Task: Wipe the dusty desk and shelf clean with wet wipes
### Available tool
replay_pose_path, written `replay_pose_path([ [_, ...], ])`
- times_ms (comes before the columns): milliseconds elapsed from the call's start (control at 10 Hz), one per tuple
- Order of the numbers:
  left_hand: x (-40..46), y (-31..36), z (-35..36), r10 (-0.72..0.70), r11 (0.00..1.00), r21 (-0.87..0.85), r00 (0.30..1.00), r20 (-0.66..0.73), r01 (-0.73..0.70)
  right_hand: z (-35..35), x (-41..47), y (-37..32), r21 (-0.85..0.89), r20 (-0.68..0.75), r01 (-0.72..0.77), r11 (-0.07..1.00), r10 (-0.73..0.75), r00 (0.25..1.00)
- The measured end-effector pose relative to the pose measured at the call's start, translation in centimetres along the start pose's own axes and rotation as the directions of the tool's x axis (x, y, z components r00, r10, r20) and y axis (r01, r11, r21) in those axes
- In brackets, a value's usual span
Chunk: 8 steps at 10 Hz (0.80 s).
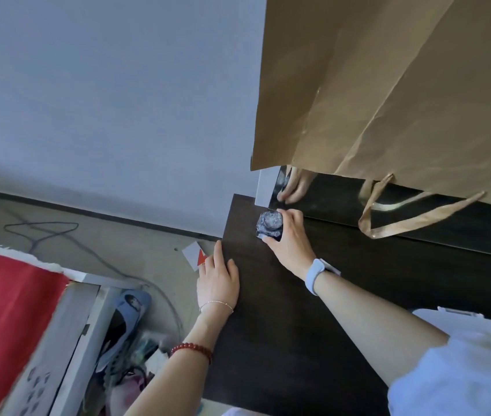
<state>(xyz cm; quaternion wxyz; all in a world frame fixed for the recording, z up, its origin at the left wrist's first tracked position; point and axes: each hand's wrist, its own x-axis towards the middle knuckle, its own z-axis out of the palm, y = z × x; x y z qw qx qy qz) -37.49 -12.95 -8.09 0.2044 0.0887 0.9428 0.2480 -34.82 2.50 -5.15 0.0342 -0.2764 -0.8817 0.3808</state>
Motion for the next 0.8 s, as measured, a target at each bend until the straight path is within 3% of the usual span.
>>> replay_pose_path([
  [200,0.0,0.0,-0.1,-0.014,1.000,-0.004,1.000,0.014,0.014,0.2,0.6,-0.8,0.001,-0.063,0.009,1.000,-0.009,0.998],
  [400,-0.1,0.2,-0.2,-0.034,0.999,-0.006,0.999,0.020,0.034,0.5,0.1,-0.9,-0.109,-0.132,0.012,0.994,-0.027,0.991],
  [600,-0.3,0.4,-0.4,-0.044,0.999,-0.012,0.999,0.025,0.044,-0.7,0.0,-0.4,-0.156,-0.058,0.036,0.987,-0.045,0.997],
  [800,-0.3,0.4,-0.4,-0.032,0.999,-0.010,0.999,0.007,0.032,-1.0,-0.1,-0.5,-0.121,-0.090,0.035,0.992,-0.046,0.995],
])
